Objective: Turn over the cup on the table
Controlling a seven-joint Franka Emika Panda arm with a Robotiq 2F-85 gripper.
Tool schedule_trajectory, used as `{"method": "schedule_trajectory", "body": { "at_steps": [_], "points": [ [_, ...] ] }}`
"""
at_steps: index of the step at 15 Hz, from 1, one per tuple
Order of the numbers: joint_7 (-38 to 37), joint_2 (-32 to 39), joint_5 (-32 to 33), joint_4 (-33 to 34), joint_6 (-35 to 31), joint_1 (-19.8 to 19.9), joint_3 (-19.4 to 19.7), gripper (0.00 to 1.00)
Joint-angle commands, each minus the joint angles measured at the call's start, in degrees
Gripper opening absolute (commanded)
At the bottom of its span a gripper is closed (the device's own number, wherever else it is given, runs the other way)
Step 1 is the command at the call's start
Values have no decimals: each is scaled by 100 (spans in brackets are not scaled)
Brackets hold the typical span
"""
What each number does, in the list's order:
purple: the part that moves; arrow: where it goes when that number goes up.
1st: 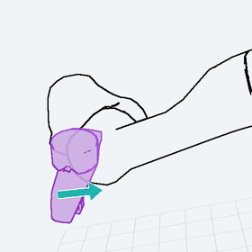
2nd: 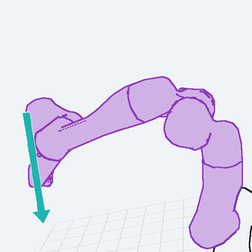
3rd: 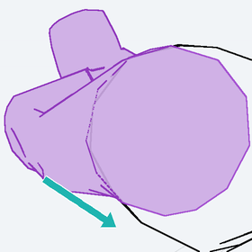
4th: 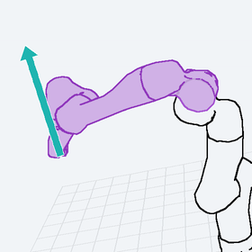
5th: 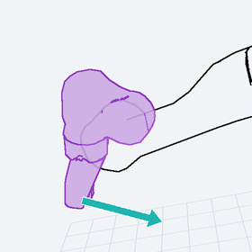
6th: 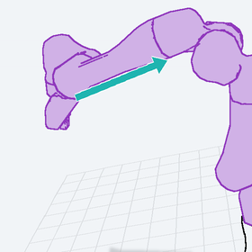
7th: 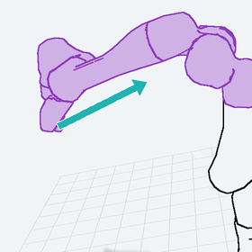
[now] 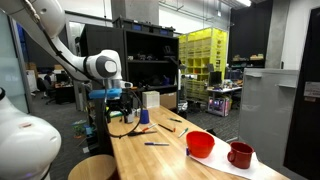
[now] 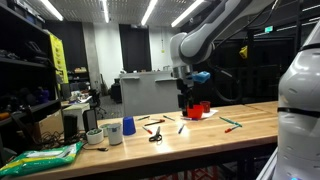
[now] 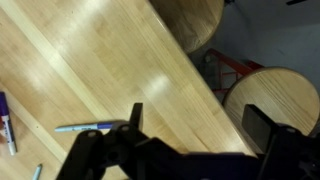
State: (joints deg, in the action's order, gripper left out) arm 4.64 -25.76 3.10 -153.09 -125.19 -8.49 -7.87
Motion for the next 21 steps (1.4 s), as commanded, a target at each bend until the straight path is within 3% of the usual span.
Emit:
{"method": "schedule_trajectory", "body": {
  "at_steps": [1,6,11,21],
  "points": [
    [-113,220,68,169,-130,-47,-60,100],
    [-307,907,130,552,-1151,-143,-346,100],
    [-698,1626,637,890,-2203,-61,-560,100],
    [-635,1652,573,868,-2227,-112,-480,100]
  ]
}}
